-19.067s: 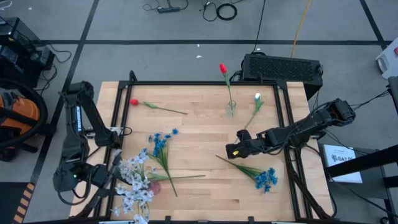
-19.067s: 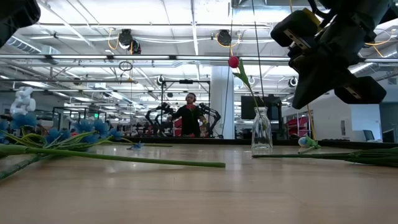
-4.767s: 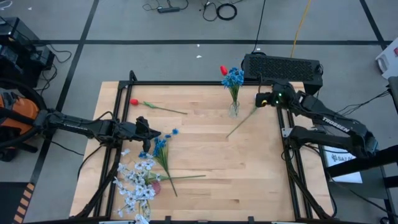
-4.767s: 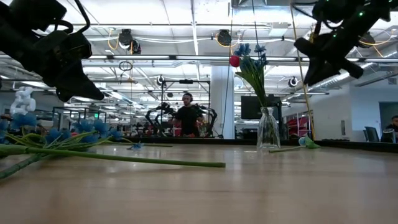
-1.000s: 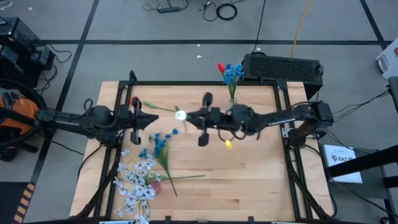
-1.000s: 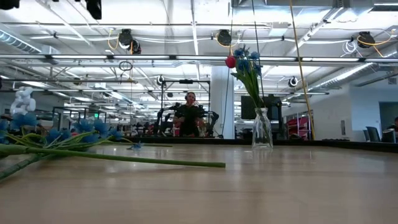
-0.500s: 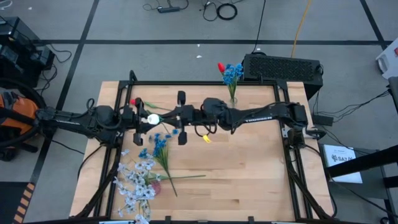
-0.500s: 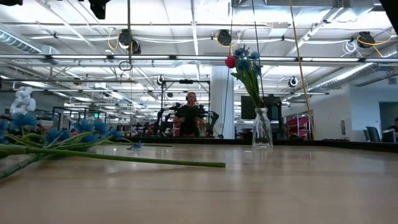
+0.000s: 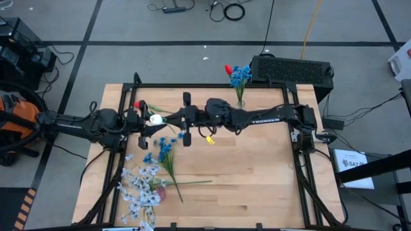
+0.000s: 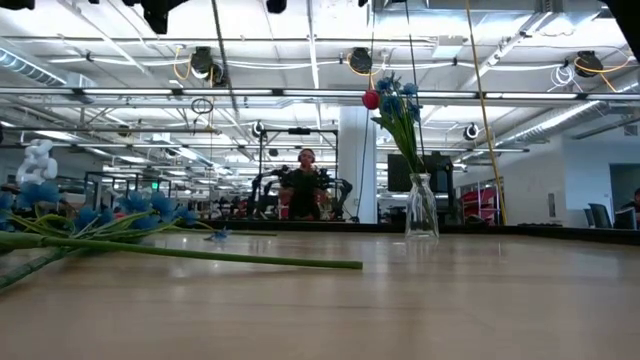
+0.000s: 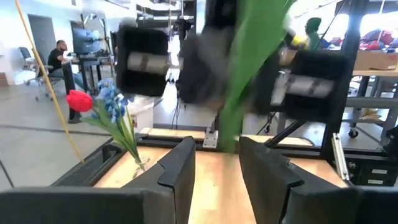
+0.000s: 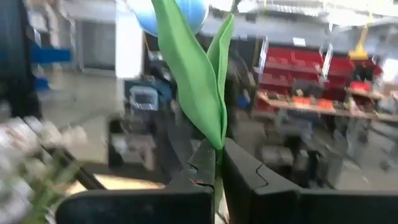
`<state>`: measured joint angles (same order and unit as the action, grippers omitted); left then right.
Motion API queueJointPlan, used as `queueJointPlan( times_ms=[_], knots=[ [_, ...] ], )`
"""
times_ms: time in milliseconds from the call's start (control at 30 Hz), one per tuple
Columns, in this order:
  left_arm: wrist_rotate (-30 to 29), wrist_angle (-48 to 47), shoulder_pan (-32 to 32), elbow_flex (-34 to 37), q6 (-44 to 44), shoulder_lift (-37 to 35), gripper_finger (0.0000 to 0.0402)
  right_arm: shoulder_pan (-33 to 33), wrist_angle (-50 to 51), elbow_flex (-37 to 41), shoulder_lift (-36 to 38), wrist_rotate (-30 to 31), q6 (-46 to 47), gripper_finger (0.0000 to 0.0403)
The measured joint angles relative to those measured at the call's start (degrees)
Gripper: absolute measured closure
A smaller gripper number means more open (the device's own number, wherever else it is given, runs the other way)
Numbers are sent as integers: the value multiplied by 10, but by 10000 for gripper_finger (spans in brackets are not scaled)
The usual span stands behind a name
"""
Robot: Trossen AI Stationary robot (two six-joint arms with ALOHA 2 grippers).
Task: Sort flowers into vase by color
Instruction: Put the top white flowers into the pink vase
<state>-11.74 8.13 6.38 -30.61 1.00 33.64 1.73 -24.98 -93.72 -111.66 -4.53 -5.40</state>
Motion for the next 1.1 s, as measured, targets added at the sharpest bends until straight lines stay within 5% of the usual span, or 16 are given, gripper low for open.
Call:
queueJointPlan(
  times_ms=[1100],
  knots=[
    [-24, 54, 0, 0, 24, 58, 272, 14, 13, 0, 0, 1, -19, 399]
  ],
)
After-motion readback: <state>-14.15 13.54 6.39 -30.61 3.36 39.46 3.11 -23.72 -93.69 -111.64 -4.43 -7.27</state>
